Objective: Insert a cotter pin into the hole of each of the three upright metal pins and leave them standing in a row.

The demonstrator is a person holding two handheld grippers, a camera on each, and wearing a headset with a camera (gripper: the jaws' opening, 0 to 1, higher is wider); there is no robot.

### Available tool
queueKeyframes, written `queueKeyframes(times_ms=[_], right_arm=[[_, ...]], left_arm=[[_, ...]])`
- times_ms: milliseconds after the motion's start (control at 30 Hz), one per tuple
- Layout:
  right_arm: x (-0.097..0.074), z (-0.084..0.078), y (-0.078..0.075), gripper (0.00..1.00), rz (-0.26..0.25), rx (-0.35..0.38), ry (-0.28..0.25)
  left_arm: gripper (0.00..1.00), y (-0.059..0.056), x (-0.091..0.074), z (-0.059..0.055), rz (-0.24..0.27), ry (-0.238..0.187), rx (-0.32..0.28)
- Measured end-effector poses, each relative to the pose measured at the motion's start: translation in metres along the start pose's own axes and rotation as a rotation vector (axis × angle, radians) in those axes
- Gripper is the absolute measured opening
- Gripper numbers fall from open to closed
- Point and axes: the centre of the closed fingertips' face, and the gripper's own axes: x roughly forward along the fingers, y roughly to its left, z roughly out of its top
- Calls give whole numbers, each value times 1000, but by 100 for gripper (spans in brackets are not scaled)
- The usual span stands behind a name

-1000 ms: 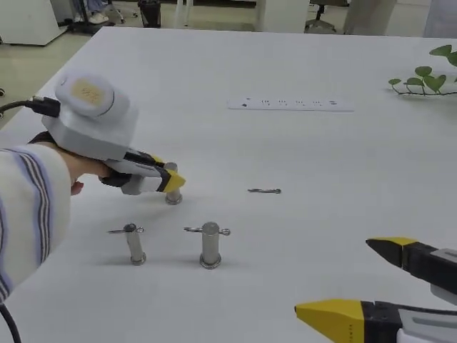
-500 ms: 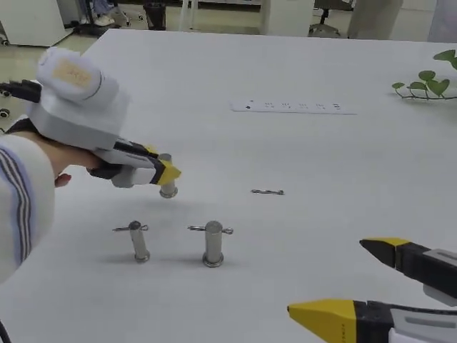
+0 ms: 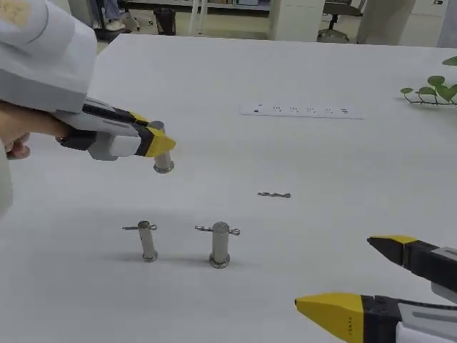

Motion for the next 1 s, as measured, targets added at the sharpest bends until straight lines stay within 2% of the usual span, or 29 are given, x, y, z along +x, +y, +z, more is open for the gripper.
queueKeyframes(times_ms=[200, 233, 300, 500, 533, 667, 800, 1000], right_arm=[[2, 1, 0, 94, 1, -4, -1], [2, 2, 0, 94, 2, -7, -1], [2, 2, 0, 94, 4, -9, 1], [4, 2, 2, 94, 13, -12, 4], [4, 1, 4, 94, 19, -11, 6], [7, 0, 4, 94, 25, -8, 13], [9, 0, 5, 94, 33, -8, 19], [13, 1, 8, 94, 54, 20, 15]], left_arm=[[9, -17, -26, 0, -10, -22, 21], [9, -13, -26, -1, -10, -23, 24], [9, -14, -31, -3, -8, -24, 26], [9, -30, -49, -11, -9, -30, 30], [9, -33, -51, -13, -6, -31, 57], [9, -45, -55, -18, -13, -28, 73], [9, -61, -55, -21, -60, -43, 64], [9, -85, -44, -33, -117, -32, 55]])
